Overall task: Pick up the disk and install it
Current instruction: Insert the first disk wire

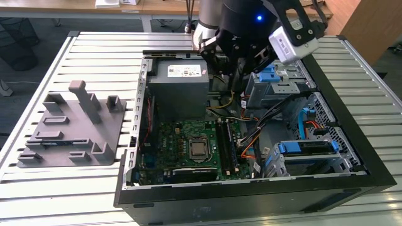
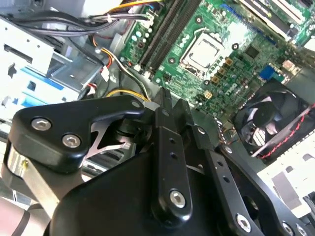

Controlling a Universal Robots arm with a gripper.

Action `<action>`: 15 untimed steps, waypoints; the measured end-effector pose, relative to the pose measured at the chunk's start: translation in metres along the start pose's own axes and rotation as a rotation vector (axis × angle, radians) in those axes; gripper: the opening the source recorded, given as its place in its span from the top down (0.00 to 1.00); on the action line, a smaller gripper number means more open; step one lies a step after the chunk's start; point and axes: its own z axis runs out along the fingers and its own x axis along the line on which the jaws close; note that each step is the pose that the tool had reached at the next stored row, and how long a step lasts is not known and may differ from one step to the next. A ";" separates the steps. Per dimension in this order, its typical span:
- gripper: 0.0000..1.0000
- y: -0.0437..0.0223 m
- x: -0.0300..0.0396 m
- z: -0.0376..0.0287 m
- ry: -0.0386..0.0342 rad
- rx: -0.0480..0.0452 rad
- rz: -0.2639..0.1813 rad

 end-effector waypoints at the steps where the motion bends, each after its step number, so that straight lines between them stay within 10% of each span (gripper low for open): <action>1: 0.76 -0.0003 -0.0032 0.0002 0.0000 0.0001 0.000; 6: 0.76 -0.0023 -0.0154 0.0011 0.0000 0.0001 0.000; 15: 0.76 -0.0034 -0.0160 0.0011 0.0000 0.0002 0.000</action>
